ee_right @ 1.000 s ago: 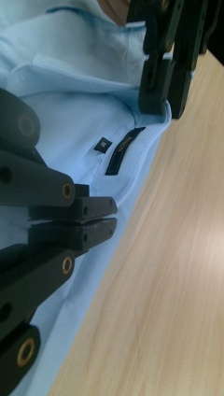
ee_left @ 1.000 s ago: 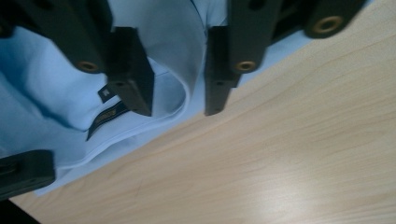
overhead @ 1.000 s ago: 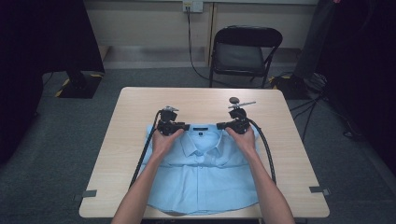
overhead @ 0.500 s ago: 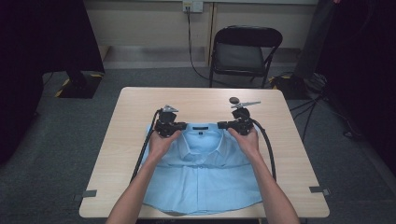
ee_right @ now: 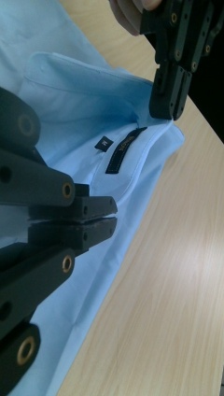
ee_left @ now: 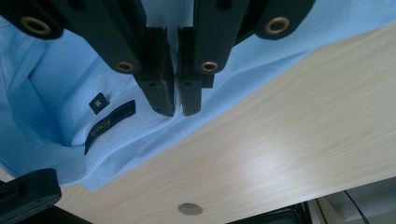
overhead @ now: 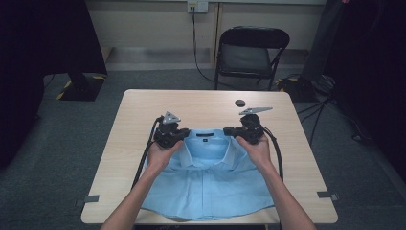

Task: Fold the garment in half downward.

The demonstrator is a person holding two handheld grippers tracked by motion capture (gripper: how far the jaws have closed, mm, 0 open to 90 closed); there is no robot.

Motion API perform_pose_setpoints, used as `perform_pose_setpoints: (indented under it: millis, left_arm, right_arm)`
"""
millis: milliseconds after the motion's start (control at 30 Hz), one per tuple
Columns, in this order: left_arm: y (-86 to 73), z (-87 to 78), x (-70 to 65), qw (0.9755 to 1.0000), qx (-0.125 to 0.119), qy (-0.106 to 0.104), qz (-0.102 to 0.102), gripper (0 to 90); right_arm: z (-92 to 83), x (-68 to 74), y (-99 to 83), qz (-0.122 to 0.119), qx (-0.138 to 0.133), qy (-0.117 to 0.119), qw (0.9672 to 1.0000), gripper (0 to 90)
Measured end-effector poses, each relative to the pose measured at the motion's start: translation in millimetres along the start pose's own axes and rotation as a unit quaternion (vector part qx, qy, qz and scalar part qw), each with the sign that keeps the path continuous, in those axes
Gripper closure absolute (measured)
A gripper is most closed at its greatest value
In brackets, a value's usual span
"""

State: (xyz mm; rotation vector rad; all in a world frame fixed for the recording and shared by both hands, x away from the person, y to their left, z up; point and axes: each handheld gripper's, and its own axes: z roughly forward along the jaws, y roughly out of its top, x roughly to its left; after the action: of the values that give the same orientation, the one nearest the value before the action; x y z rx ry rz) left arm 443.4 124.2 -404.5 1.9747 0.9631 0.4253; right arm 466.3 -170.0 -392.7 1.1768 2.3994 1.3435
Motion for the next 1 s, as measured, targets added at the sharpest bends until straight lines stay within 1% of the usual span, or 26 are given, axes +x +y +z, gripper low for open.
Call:
perform_pose_setpoints:
  millis: [67, 133, 233, 300, 367, 400, 433, 533, 600, 633, 700, 800, 833, 900, 1000]
  left_arm:
    - [-0.1, -5.1, -3.4, 1.0000, -0.003, -0.002, 0.008, 85.7]
    - [-0.7, -11.1, -7.3, 0.9998, -0.007, -0.008, 0.016, 85.6]
    - [-1.5, -16.9, -13.7, 0.9996, -0.009, -0.010, 0.026, 85.6]
    - [-2.0, -21.4, -18.7, 0.9993, -0.008, -0.005, 0.037, 85.6]
    - [-3.8, -24.1, -22.5, 0.9989, -0.009, 0.002, 0.046, 85.7]
    - [-5.6, -25.5, -23.9, 0.9988, -0.010, 0.003, 0.048, 85.7]
    - [-7.7, -26.6, -25.0, 0.9989, -0.011, 0.000, 0.046, 85.8]
    - [-15.0, -29.2, -30.6, 0.9985, -0.009, 0.000, 0.055, 85.7]
    - [-20.1, -31.6, -35.6, 0.9983, -0.012, -0.001, 0.057, 85.7]
    - [-21.9, -33.1, -37.7, 0.9980, -0.011, -0.003, 0.062, 85.7]
    - [-24.7, -36.8, -42.0, 0.9977, -0.014, -0.001, 0.067, 85.6]
    - [-27.6, -42.0, -48.7, 0.9974, -0.023, 0.003, 0.069, 85.5]
    - [-29.0, -43.6, -51.5, 0.9974, -0.026, 0.005, 0.067, 85.4]
    - [-32.6, -46.9, -56.6, 0.9970, -0.031, 0.011, 0.070, 85.3]
    - [-40.9, -51.5, -63.2, 0.9965, -0.038, 0.010, 0.074, 85.3]
  right_arm:
    - [-3.6, 2.5, -2.6, -0.007, -0.005, 0.008, 0.9999, 88.4]
    - [-8.1, 3.4, -5.2, -0.005, -0.010, 0.016, 0.9998, 88.4]
    - [-14.6, 5.3, -8.1, -0.010, -0.011, 0.021, 0.9997, 88.4]
    - [-18.8, 8.5, -10.1, -0.013, -0.012, 0.024, 0.9996, 88.4]
    - [-23.2, 13.2, -12.2, -0.022, -0.013, 0.027, 0.9993, 88.3]
    - [-24.7, 14.7, -13.3, -0.025, -0.014, 0.030, 0.9991, 88.3]
    - [-26.3, 16.6, -15.0, -0.028, -0.013, 0.033, 0.9990, 88.2]
    - [-28.6, 22.0, -22.0, -0.035, -0.005, 0.036, 0.9987, 88.3]
    - [-29.7, 23.7, -27.8, -0.035, -0.003, 0.040, 0.9986, 88.3]
    - [-30.5, 24.0, -30.7, -0.033, -0.002, 0.044, 0.9985, 88.3]
    - [-32.7, 25.1, -35.4, -0.033, -0.002, 0.047, 0.9983, 88.2]
    - [-37.6, 27.8, -39.6, -0.034, -0.008, 0.052, 0.9980, 88.2]
    - [-39.2, 28.8, -40.7, -0.033, -0.008, 0.053, 0.9980, 88.2]
    - [-42.3, 31.1, -43.2, -0.034, -0.011, 0.055, 0.9978, 88.1]
    - [-47.2, 35.6, -49.5, -0.037, -0.014, 0.060, 0.9974, 87.8]
